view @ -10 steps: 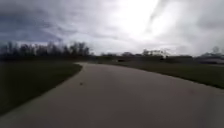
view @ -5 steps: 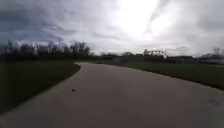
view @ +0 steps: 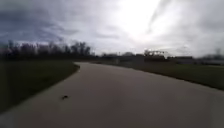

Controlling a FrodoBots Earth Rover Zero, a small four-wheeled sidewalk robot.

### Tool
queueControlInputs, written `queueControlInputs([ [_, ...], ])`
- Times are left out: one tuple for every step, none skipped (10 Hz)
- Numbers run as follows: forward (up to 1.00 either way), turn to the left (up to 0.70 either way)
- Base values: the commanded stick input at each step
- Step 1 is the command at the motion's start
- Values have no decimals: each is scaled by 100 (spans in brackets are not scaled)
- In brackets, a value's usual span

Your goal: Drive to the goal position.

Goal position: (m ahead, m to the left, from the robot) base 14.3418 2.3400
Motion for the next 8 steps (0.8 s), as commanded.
queueControlInputs([
  [100, 0],
  [100, 0],
  [100, 0],
  [100, 0],
  [100, 0],
  [100, 0],
  [100, 0],
  [100, 1],
])
